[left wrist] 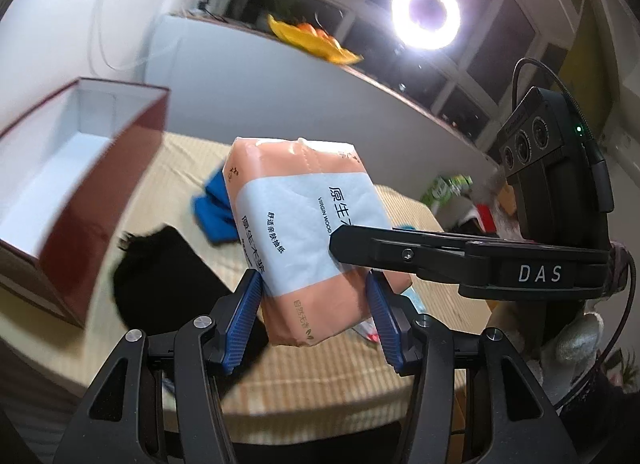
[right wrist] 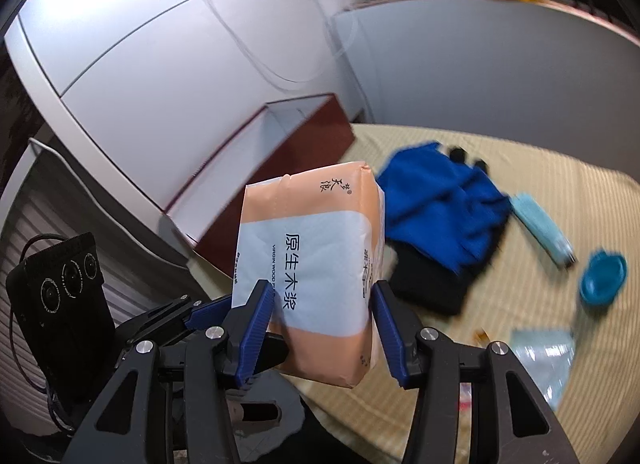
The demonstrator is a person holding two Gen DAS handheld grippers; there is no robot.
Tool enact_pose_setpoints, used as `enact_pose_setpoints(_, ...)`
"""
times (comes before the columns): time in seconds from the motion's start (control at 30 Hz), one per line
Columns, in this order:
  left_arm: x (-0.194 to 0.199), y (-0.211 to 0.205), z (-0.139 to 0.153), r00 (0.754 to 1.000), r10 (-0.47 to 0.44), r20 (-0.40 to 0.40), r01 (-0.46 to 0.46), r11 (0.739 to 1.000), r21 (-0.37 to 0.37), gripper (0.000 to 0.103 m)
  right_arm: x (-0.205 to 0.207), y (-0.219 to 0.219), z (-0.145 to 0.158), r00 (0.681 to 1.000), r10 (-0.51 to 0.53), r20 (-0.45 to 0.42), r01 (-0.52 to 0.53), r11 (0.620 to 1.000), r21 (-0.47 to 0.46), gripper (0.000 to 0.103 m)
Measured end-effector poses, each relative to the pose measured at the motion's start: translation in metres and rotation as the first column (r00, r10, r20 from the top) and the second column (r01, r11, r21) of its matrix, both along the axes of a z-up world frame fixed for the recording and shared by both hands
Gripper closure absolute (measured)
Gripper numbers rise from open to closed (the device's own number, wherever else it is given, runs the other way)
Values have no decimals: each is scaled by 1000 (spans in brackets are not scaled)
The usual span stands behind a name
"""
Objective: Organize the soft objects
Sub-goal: 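Close the right gripper on the tissue pack and lift it, then carry the tissue pack into the red-brown box and open the right gripper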
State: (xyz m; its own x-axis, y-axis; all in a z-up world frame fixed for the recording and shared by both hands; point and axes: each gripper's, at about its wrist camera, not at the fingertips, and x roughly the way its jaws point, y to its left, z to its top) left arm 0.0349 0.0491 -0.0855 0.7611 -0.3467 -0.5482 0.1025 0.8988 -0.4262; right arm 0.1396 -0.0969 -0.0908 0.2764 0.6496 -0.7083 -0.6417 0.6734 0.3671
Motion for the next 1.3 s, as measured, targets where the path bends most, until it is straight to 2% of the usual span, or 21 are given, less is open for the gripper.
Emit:
enact_pose_setpoints(0.27,-10,55,18,992,115,46,-116,993,14,51,4,69,19,995,87,37,-88,996,24,56)
enact_pose_setpoints(0.6,-18,120,25,966,247,74,-250,968,33,51,5,155,30,979,195,53,-197,980,23,56)
enact_pose_setpoints(0.9,-11,156,16,944,325,48,-327,943,55,51,17,220,17,969,246,8,-246,969,22,56)
enact_pose_setpoints(1.3,8,176,3,923,384,14,-384,920,74,51,27,247,0,966,256,-32,-256,967,8,56)
